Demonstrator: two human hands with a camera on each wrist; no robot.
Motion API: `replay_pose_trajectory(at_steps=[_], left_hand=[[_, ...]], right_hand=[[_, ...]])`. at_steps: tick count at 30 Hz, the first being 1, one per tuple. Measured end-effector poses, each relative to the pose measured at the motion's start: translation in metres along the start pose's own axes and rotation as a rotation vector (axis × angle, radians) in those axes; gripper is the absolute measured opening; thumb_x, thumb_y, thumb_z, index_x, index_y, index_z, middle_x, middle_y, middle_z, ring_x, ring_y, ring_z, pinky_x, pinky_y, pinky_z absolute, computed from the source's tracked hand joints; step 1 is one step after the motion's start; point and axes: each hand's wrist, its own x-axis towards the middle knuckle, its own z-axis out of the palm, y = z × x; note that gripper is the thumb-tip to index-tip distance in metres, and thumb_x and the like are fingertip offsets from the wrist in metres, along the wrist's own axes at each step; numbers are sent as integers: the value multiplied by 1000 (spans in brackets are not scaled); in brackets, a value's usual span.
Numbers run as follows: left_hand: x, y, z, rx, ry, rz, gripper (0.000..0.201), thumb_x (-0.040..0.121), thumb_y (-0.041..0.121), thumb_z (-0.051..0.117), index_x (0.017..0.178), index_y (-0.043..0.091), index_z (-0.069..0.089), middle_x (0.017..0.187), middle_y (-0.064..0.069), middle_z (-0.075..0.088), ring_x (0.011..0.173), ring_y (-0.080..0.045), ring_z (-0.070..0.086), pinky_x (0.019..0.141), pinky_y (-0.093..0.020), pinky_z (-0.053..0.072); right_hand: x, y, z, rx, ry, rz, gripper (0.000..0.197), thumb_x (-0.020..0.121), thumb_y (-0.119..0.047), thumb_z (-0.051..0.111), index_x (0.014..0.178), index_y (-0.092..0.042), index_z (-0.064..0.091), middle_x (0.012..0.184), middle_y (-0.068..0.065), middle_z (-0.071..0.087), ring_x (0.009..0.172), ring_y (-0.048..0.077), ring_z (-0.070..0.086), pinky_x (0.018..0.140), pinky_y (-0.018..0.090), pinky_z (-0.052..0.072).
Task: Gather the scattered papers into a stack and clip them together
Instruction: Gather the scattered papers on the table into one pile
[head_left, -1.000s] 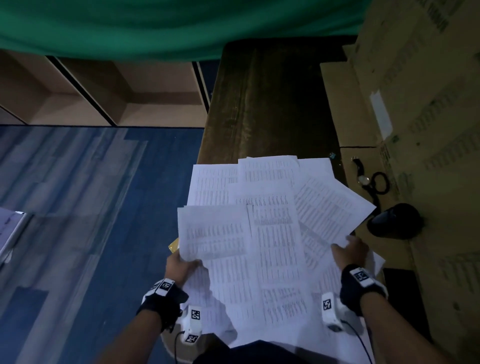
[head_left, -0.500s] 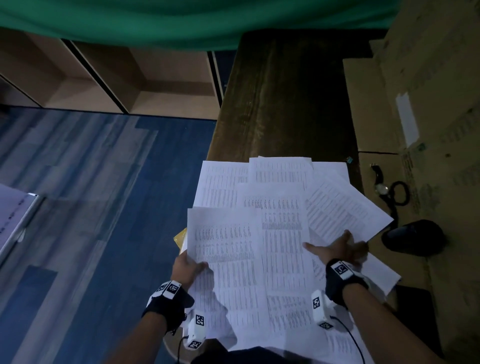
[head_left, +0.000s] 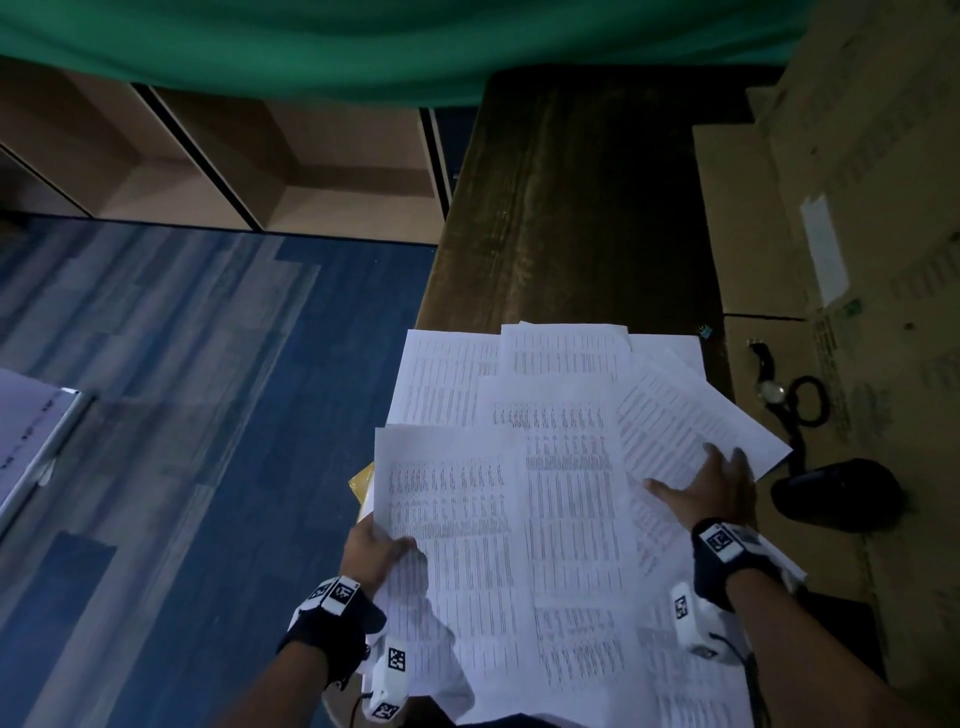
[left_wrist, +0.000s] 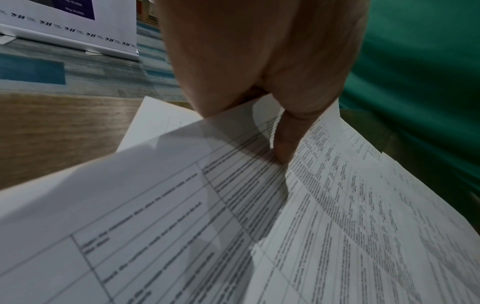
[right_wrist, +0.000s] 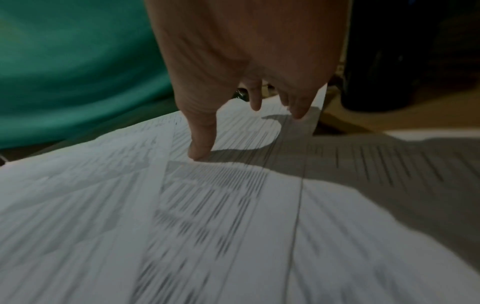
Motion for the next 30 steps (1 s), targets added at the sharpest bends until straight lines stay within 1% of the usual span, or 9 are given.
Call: replay_pose_trajectory(at_steps=[7,9,12,15,17,20,22,25,30], left_hand=[[0,2,1,23,11,4,29,78,-1,72,105,-1,62,97,-16,72,82,-28,70,71,-36,56],[0,3,1,14,4,1,29,79,-2,71,106,-2,61,99,-18,72,82,-28,69,71,-35,56],[1,2,1,7,-2,-2,29,79,-2,71,107,-2,61,100,-18,71,83,-29,70,72,-36,56],[1,2,1,5,1,-6,31,79,-1,71,108,-2,61,100,-18,71,87,-32,70,77,-42,58],[2,2,1,-8,-2,-15,32,79,-2,71,109,-1,61,101,-18,71,90,-35,70,82,-47,58],[3,1,0,-15,-10,-15,33,78,-1,72,110,-1,61,102,-19,71,92,-36,70,86,-52,57],[3,0,0,-23,-11,-18,32,78,-1,72,109,0,61,101,-19,72,91,-37,70,86,-52,57],[2,2,1,-23,1,-15,31,78,-3,72,107,-2,62,99,-20,72,89,-37,70,83,-50,58],[2,9,1,91,-9,57,21,80,1,67,100,4,62,94,-14,71,88,-34,69,78,-44,57]], right_hand=[[47,-6,-35,-180,55,63,118,58,-47,87,150,-15,19,159,20,3,146,39,4,114,59,15],[56,-4,-42,-176,11,76,132,47,-52,90,150,-18,15,157,19,13,144,40,14,113,61,20],[67,1,-43,-197,37,38,123,36,-49,93,139,-13,34,140,22,43,128,43,43,103,60,38],[43,-24,-63,-89,190,-35,85,57,-21,86,129,-7,43,120,25,59,106,43,59,89,55,51],[36,-27,-65,218,239,-43,75,68,-11,80,134,-11,43,124,21,58,108,39,59,92,52,50],[18,-17,-53,712,294,29,70,58,-24,89,122,-19,59,123,7,63,109,28,61,96,53,49],[7,1,-34,836,236,82,64,58,-24,90,116,-18,64,122,6,66,108,28,63,94,56,50],[-18,7,-24,736,123,81,61,75,-14,80,130,-5,55,131,16,59,119,35,57,104,51,43],[-30,-18,-65,570,322,-107,60,92,-39,59,129,8,52,129,30,57,120,44,54,102,49,41]])
